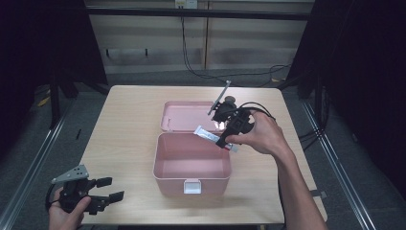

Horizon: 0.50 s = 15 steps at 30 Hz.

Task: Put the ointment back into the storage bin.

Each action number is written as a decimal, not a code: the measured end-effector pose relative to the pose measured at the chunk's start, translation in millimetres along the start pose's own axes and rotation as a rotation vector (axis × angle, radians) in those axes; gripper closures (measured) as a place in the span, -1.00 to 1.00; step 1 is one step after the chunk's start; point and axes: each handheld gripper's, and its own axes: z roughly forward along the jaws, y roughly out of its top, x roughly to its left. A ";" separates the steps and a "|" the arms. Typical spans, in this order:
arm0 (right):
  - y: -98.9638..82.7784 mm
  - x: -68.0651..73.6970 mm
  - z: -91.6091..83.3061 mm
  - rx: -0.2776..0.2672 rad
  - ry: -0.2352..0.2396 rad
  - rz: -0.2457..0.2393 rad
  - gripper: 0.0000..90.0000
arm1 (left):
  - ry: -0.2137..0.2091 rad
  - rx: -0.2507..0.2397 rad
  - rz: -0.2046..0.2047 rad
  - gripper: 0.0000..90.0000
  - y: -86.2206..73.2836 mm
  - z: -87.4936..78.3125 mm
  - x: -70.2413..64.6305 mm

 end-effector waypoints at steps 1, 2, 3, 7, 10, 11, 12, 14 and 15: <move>0.8 -0.1 1.2 0.000 0.004 -0.009 0.60 | -0.002 -0.002 -0.002 -0.58 -0.1 0.2 0.1; 2.1 0.4 2.6 0.000 0.009 -0.014 0.60 | -0.002 -0.001 -0.002 -0.58 -0.1 0.1 0.3; 3.3 0.5 4.0 0.000 0.007 -0.019 0.60 | -0.003 -0.001 -0.003 -0.58 -0.1 0.2 0.4; 8.9 0.1 10.0 0.000 0.020 -0.032 0.60 | -0.002 -0.002 -0.001 -0.58 -0.1 0.1 0.1; 14.0 1.5 17.7 0.016 0.025 -0.053 0.60 | -0.002 -0.002 0.000 -0.58 -0.1 0.0 0.2; 15.2 2.1 19.6 0.022 0.026 -0.059 0.60 | -0.005 -0.003 -0.001 -0.58 -0.1 0.0 0.2; 16.8 2.8 22.3 0.028 0.027 -0.070 0.60 | -0.004 -0.001 0.001 -0.58 0.0 -0.3 0.4; 20.0 4.1 27.9 0.041 0.029 -0.080 0.60 | -0.004 -0.002 -0.001 -0.58 -0.1 0.0 0.2; 21.5 4.5 30.8 0.053 0.027 -0.093 0.60 | -0.003 -0.002 0.000 -0.58 0.0 0.0 0.1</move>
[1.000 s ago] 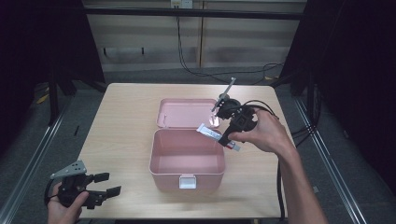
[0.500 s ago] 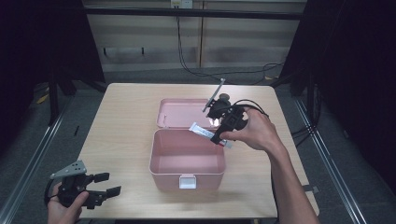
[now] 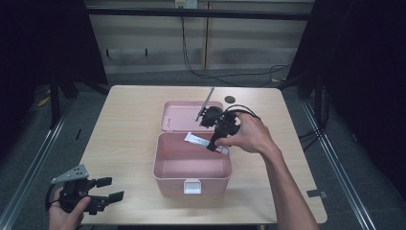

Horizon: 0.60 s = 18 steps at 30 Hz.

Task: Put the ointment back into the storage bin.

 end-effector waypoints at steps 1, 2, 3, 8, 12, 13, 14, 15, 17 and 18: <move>1.6 0.5 2.6 0.003 0.000 -0.009 0.60 | -0.002 0.000 0.001 -0.58 0.0 -0.1 0.0; 2.9 0.8 4.8 0.004 0.003 -0.021 0.60 | -0.001 -0.001 0.001 -0.58 0.0 -0.2 0.0; 4.1 1.2 6.5 0.007 0.009 -0.029 0.60 | -0.001 0.000 0.001 -0.58 0.0 -0.2 0.0; 9.7 1.3 14.9 0.010 0.001 -0.080 0.60 | -0.001 0.000 0.001 -0.58 0.0 -0.2 0.0; 12.7 0.7 21.1 0.018 0.000 -0.106 0.60 | -0.001 0.000 0.001 -0.58 0.0 -0.1 0.0; 13.6 0.5 22.8 0.019 -0.002 -0.117 0.60 | 0.002 0.002 0.001 -0.58 0.1 0.0 -0.1; 14.6 0.8 24.6 0.018 -0.005 -0.125 0.60 | 0.001 0.002 0.001 -0.58 0.1 0.0 0.0; 15.2 0.7 26.2 0.015 -0.007 -0.128 0.60 | 0.001 0.002 0.001 -0.58 0.1 0.1 0.0; 17.4 0.6 29.9 0.018 -0.011 -0.145 0.60 | 0.001 0.002 0.001 -0.58 0.1 0.1 -0.1; 18.8 0.4 32.2 0.024 -0.012 -0.153 0.60 | 0.001 0.002 0.002 -0.58 0.1 0.0 -0.1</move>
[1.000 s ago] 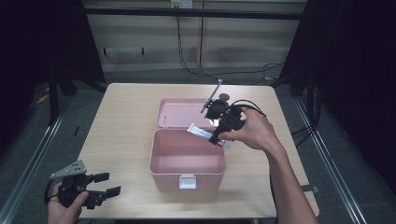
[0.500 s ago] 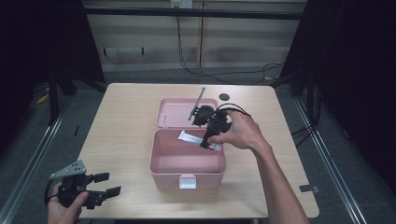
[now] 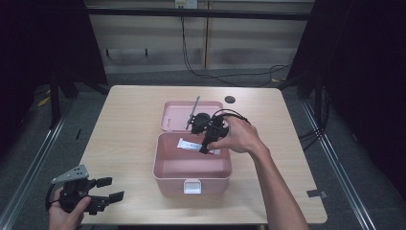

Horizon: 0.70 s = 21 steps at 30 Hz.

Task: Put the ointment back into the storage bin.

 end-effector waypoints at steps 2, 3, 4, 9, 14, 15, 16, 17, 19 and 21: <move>1.6 -1.0 4.3 -0.002 -0.002 -0.017 0.60 | -0.004 -0.002 -0.001 -0.58 -0.1 -0.1 0.1; 2.6 -1.2 4.8 0.009 0.002 -0.021 0.60 | -0.003 -0.002 -0.001 -0.58 -0.1 -0.2 0.2; 3.6 -1.2 6.6 0.010 0.003 -0.019 0.60 | -0.003 -0.002 -0.001 -0.58 -0.1 -0.1 0.2; 7.9 -3.6 14.2 0.039 0.013 -0.051 0.60 | -0.002 0.000 0.000 -0.58 0.1 0.0 0.0; 11.6 -5.2 21.4 0.054 0.027 -0.057 0.60 | -0.003 -0.002 -0.001 -0.58 0.0 0.1 0.2; 12.5 -5.7 23.9 0.059 0.029 -0.065 0.60 | -0.003 -0.001 -0.001 -0.58 0.0 0.1 0.2; 13.1 -5.5 25.2 0.066 0.029 -0.064 0.60 | -0.003 -0.001 -0.001 -0.58 0.0 0.1 0.2; 13.8 -5.5 26.9 0.075 0.032 -0.064 0.60 | -0.002 0.000 0.000 -0.58 0.1 0.0 0.1; 15.1 -6.3 30.0 0.082 0.034 -0.073 0.60 | -0.002 0.000 0.000 -0.58 0.0 0.0 0.0; 16.4 -6.3 33.1 0.094 0.041 -0.077 0.60 | -0.002 0.001 -0.001 -0.58 0.1 0.1 0.2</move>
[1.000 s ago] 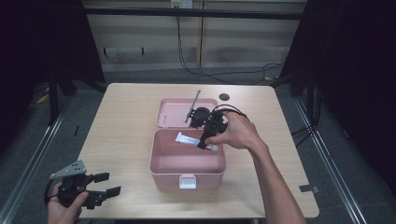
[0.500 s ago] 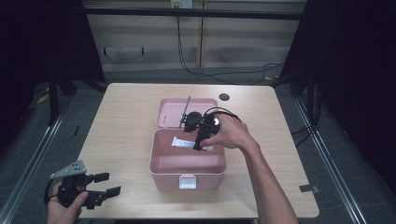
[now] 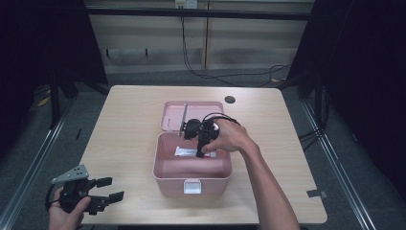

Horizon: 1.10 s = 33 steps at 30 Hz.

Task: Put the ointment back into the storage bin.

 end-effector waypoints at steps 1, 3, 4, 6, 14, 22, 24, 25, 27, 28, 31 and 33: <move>0.8 0.2 1.9 0.002 0.002 0.001 0.60 | 0.000 0.000 0.000 -0.58 0.0 0.0 0.0; 3.3 0.2 5.2 0.013 -0.001 -0.012 0.60 | -0.001 0.000 0.001 -0.58 0.0 0.0 -0.1; 4.1 0.7 6.2 0.016 0.002 -0.010 0.60 | -0.001 -0.001 0.001 -0.58 0.0 -0.1 -0.1; 6.2 0.8 9.2 0.018 0.000 -0.019 0.60 | -0.003 -0.002 0.000 -0.58 -0.1 -0.2 0.0; 12.1 1.0 18.5 0.037 -0.003 -0.019 0.60 | -0.003 0.002 0.005 -0.58 -0.1 -0.2 0.3; 14.9 -0.4 29.1 0.038 0.001 -0.018 0.60 | -0.003 -0.002 -0.001 -0.58 -0.3 0.0 0.0; 15.7 -0.7 31.8 0.048 -0.001 -0.021 0.60 | -0.002 0.002 -0.001 -0.58 -0.2 0.5 0.0; 16.2 -0.6 32.1 0.055 -0.001 -0.019 0.60 | -0.005 0.002 -0.001 -0.58 -0.2 0.8 -0.2; 17.1 -1.0 34.4 0.054 0.000 -0.026 0.60 | -0.004 -0.001 0.000 -0.58 -0.1 0.5 -0.3; 17.5 -0.8 36.2 0.047 0.005 -0.019 0.60 | -0.002 0.000 -0.001 -0.58 -0.1 0.3 -0.2; 18.5 -1.5 40.3 0.053 0.004 -0.027 0.60 | -0.003 -0.001 -0.001 -0.58 -0.3 0.2 0.1; 19.9 -0.8 43.9 0.075 0.004 -0.027 0.60 | -0.005 0.000 0.001 -0.58 -0.2 0.4 -0.2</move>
